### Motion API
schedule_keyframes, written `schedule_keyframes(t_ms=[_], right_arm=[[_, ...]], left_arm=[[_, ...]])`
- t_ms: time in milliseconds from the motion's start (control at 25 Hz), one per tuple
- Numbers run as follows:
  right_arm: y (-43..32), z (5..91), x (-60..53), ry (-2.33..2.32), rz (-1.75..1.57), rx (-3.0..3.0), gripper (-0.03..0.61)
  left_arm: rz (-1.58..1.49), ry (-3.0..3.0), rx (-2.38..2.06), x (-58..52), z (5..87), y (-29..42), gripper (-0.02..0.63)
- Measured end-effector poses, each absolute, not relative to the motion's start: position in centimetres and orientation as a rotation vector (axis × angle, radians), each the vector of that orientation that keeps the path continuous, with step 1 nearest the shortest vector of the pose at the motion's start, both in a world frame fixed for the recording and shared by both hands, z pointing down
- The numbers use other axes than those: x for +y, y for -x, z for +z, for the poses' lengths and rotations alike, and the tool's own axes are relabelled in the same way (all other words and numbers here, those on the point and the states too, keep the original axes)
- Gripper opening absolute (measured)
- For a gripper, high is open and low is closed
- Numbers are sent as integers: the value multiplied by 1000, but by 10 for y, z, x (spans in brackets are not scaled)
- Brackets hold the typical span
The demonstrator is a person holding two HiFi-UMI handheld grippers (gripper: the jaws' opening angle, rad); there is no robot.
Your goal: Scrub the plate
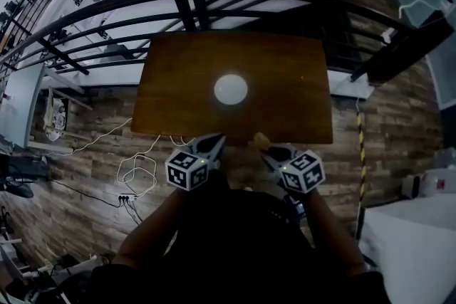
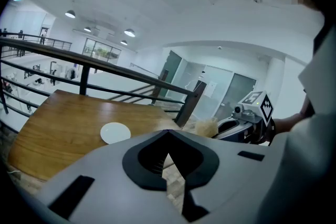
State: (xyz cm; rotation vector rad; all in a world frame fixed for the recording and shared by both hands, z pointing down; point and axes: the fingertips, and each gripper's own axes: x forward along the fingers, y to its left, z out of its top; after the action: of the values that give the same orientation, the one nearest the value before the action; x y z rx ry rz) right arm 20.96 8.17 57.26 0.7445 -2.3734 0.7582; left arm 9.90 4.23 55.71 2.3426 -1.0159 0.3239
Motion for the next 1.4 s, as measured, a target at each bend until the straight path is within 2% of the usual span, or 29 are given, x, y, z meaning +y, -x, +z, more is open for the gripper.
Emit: schedule_keyframes(t_ms=[320,680,920,1400], right_arm=[[-246,572,118,-707,811,-2401,54],[-216,550,187,-693,794,-2426,54],[-207,566,177,-698,782,-2432,54],[-104,548,271,-798,791,-2435,54]], left_arm=[[327,-2328,-1074,87,543,-118,9],[319,-2339,-1063,165,523,-102,9],[332,-2346,-1036,160,544,-101,9],[326,-2387,-910,260,534,-5,9]])
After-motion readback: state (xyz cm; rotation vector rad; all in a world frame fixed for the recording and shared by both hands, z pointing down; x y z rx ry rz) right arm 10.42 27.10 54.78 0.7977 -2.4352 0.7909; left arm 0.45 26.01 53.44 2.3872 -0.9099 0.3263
